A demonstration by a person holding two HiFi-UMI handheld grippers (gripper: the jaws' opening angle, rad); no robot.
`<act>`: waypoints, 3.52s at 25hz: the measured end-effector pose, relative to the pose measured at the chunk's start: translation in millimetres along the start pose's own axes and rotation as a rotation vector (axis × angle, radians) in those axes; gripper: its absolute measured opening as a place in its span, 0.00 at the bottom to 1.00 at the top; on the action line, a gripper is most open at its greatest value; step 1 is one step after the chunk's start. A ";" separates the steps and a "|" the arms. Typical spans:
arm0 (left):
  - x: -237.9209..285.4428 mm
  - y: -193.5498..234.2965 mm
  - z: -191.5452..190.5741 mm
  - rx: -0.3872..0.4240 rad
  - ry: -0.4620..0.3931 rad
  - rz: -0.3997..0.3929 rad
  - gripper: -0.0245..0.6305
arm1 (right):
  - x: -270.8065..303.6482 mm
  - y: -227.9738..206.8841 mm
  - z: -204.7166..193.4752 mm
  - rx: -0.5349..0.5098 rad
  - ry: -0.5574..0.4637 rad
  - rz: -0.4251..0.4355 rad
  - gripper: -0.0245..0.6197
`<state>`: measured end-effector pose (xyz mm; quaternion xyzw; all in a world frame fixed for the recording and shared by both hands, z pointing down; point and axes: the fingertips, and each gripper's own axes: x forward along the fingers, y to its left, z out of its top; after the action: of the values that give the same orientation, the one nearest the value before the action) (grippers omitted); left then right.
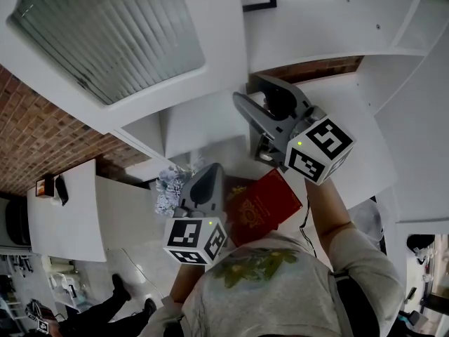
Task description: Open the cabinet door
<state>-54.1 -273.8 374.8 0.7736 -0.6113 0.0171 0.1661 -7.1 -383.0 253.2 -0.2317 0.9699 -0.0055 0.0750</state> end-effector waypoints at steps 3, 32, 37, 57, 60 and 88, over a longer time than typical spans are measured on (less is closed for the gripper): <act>1.5 0.4 -0.8 0.000 0.003 0.000 0.05 | 2.0 -1.4 1.1 0.004 -0.004 0.004 0.29; -4.0 -2.9 -2.2 0.001 -0.001 -0.002 0.05 | 1.5 -3.9 4.5 -0.048 -0.015 0.046 0.22; -6.7 -1.7 -2.4 -0.001 -0.003 0.000 0.05 | -2.5 -0.2 5.2 -0.057 -0.017 0.050 0.21; -18.5 -7.7 -2.3 -0.001 -0.015 -0.015 0.05 | -19.1 16.8 8.4 -0.082 0.004 0.020 0.20; -20.8 -9.6 -2.0 0.001 -0.017 -0.020 0.05 | -21.7 19.9 8.7 -0.084 0.010 0.014 0.20; -63.1 -21.0 -5.6 0.019 -0.036 -0.046 0.05 | -51.5 56.3 10.4 -0.124 0.064 -0.094 0.19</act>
<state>-49.0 -208.8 360.7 0.7892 -0.5960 0.0051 0.1480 14.6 -309.3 247.8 -0.2810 0.9583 0.0435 0.0292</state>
